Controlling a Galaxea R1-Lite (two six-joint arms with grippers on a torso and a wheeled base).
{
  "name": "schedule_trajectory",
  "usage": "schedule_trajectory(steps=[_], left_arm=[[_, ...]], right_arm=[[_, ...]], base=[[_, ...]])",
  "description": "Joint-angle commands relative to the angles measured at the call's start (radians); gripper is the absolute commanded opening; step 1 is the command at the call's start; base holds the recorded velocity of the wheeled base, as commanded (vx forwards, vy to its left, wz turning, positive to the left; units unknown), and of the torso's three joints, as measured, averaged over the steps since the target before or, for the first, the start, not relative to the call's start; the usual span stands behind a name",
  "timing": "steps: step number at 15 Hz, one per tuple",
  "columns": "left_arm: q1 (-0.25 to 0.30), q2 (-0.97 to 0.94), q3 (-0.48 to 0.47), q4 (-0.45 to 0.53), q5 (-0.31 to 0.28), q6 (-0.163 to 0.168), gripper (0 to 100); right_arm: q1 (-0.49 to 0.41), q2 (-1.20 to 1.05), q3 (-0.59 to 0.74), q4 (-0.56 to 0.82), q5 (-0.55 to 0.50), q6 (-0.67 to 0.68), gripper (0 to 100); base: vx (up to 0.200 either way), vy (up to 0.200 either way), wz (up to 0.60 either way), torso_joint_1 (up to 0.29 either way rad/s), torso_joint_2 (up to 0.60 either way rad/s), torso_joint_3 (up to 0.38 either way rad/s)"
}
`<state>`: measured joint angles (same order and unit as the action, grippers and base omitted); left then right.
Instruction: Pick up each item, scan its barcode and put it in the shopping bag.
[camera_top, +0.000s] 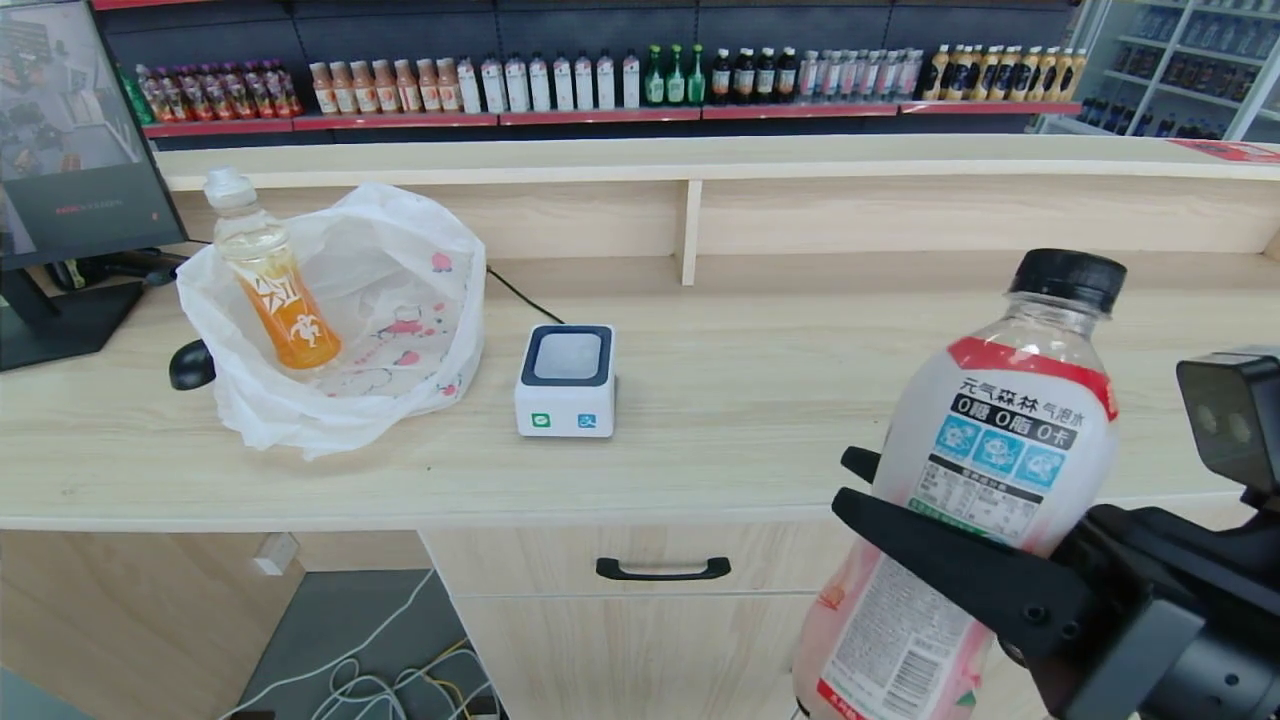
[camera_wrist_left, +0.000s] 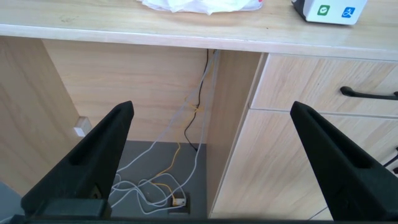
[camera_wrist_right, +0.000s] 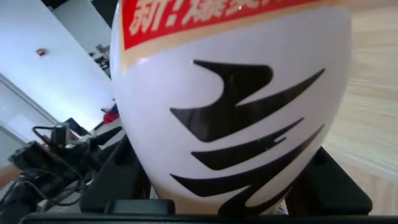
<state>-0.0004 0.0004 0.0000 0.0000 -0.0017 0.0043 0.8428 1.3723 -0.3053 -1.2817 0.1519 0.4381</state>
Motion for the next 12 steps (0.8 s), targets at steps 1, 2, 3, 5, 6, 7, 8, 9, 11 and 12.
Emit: schedule_trajectory(steps=[1,2,3,5,6,7,8,9,11,12], left_arm=[[0.0,0.0,0.0,0.0,0.002,0.0,100],[0.0,0.0,0.0,0.0,0.002,0.0,100],[-0.001,0.0,0.0,0.0,0.0,0.0,100],[0.0,0.0,0.0,0.0,0.002,0.0,100],[0.0,0.0,0.0,0.0,0.002,0.0,100],[0.0,0.0,0.0,0.0,0.0,0.0,100],[0.0,0.0,0.0,0.0,0.002,0.0,100],[0.0,0.0,0.0,0.0,0.002,0.0,100],[0.0,0.0,0.0,0.0,0.002,0.0,100],[0.0,0.0,0.0,0.0,0.0,0.0,100]], right_arm=[[0.036,0.017,0.003,-0.007,0.009,0.033,0],[0.062,0.022,0.002,-0.021,0.009,0.071,0],[0.082,0.036,0.0,-0.054,0.009,0.113,0],[0.11,0.059,0.011,-0.123,0.02,0.152,0],[0.122,0.077,0.023,-0.174,0.041,0.182,0],[0.131,0.085,0.025,-0.197,0.054,0.197,0],[0.144,0.086,0.028,-0.215,0.071,0.217,0],[0.151,0.083,0.028,-0.229,0.092,0.235,0],[0.159,0.086,0.028,-0.251,0.123,0.257,0],[0.162,0.088,0.028,-0.252,0.138,0.26,0]], base=[[0.0,0.0,0.0,0.0,0.0,0.0],[0.0,0.0,0.0,0.0,0.0,0.0],[0.0,0.0,0.0,0.0,0.0,0.0],[0.0,0.0,0.0,0.0,0.0,0.0],[0.0,0.0,0.0,0.0,0.0,0.0],[0.0,0.0,0.0,0.0,0.0,0.0],[0.0,0.0,0.0,0.0,0.0,0.0],[0.0,0.0,0.0,0.0,0.0,0.0],[0.0,0.0,0.0,0.0,0.0,0.0],[0.0,0.0,0.0,0.0,0.0,0.0]])
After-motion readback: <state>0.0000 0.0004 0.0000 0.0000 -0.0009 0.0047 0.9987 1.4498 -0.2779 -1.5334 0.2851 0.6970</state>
